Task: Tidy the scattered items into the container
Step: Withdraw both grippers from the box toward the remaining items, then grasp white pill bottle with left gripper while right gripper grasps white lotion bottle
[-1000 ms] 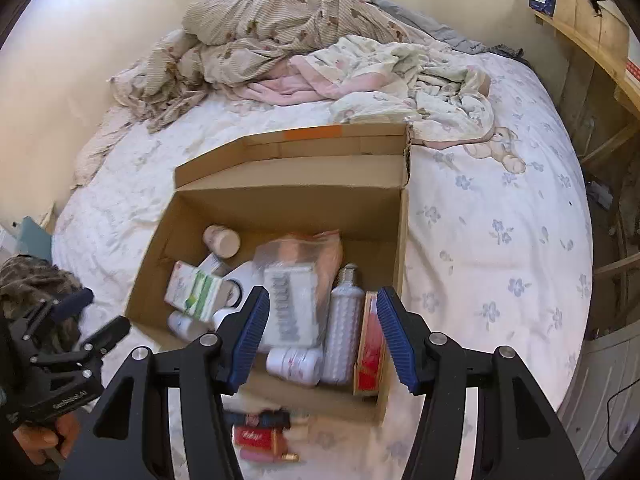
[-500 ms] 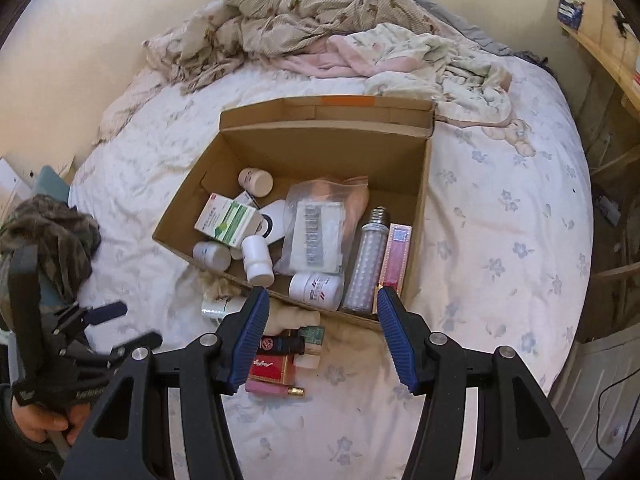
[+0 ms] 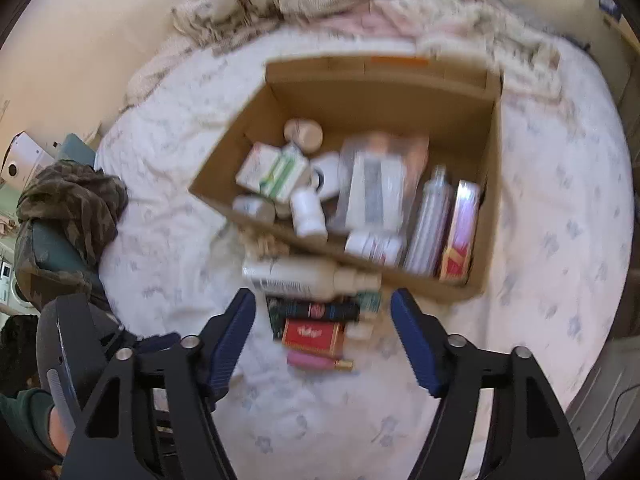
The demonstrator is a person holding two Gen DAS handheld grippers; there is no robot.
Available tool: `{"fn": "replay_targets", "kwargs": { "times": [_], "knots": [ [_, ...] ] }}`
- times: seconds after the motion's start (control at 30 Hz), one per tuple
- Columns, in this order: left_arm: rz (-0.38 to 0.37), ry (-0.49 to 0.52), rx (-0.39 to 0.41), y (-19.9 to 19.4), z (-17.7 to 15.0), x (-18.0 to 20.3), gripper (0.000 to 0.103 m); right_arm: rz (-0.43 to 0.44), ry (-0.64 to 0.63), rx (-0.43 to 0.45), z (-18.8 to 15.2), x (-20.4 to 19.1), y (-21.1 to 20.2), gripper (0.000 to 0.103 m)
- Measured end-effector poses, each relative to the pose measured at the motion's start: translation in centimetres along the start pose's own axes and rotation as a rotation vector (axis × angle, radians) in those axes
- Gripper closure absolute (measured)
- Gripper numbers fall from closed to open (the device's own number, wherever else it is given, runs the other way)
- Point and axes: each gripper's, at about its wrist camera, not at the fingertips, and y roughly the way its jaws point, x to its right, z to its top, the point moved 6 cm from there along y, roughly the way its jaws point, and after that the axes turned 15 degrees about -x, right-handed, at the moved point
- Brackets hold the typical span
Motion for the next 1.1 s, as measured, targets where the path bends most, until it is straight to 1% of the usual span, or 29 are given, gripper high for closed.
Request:
{"fn": "replay_targets", "kwargs": {
  "times": [0.07,0.13,0.17,0.2,0.23,0.3,0.4,0.47,0.53,0.6,0.7,0.77,0.87,0.93,1.0,1.03,1.07,1.1],
  "knots": [
    [0.002,-0.006,-0.026,0.8,0.2,-0.2,0.024,-0.027,0.026,-0.04,-0.2,0.4,1.5,0.021],
    [-0.014,-0.009,-0.043,1.5,0.4,-0.4,0.024,-0.058,0.024,-0.067,-0.3,0.5,3.0,0.02],
    [-0.017,-0.001,-0.042,1.8,0.4,-0.4,0.029,-0.074,0.008,-0.079,-0.3,0.4,3.5,0.02],
    [-0.016,0.01,-0.031,1.9,0.5,-0.5,0.04,-0.097,-0.017,-0.092,-0.3,0.1,4.0,0.02],
    [-0.012,0.014,-0.028,1.9,0.5,-0.5,0.04,-0.11,-0.037,-0.1,-0.2,-0.1,4.5,0.02],
    [-0.007,0.02,-0.007,1.7,0.5,-0.6,0.04,-0.111,-0.03,-0.111,0.1,0.1,5.1,0.02],
    [-0.006,0.007,0.025,1.2,0.6,-1.1,0.041,-0.06,0.044,-0.113,0.9,1.5,6.0,0.02],
    [-0.019,-0.037,0.039,1.0,0.8,-2.2,0.041,0.003,0.094,-0.097,1.6,2.4,6.4,0.02],
    [-0.023,-0.068,0.045,0.8,1.0,-3.0,0.041,0.072,0.117,-0.099,2.3,2.9,7.2,0.02],
    [-0.017,-0.104,0.057,0.6,1.3,-4.1,0.041,0.128,0.113,-0.111,2.7,3.0,7.9,0.02],
    [-0.037,-0.175,0.074,0.2,1.4,-5.8,0.041,0.155,0.094,-0.123,3.0,2.8,8.5,0.02],
    [-0.043,-0.22,0.085,0.0,1.4,-6.9,0.041,0.181,0.051,-0.104,3.0,1.9,8.1,0.019],
    [-0.045,-0.28,0.097,-0.2,1.7,-8.3,0.041,0.222,-0.058,-0.07,2.9,-0.4,6.8,0.019],
    [-0.049,-0.311,0.095,-0.2,2.0,-9.0,0.041,0.248,-0.133,-0.075,2.1,-2.5,6.1,0.019],
    [-0.052,-0.326,0.089,-0.4,2.8,-9.9,0.041,0.263,-0.205,-0.121,0.8,-4.3,6.0,0.019],
    [-0.054,-0.334,0.089,-0.3,2.8,-10.4,0.041,0.253,-0.259,-0.154,-0.1,-5.4,6.4,0.019],
    [-0.046,-0.343,0.089,-0.4,3.2,-10.8,0.041,0.232,-0.298,-0.184,-0.6,-5.8,6.5,0.019],
    [-0.042,-0.354,0.09,-0.4,3.5,-11.2,0.041,0.187,-0.347,-0.237,-1.8,-6.5,7.2,0.019]
  ]
}}
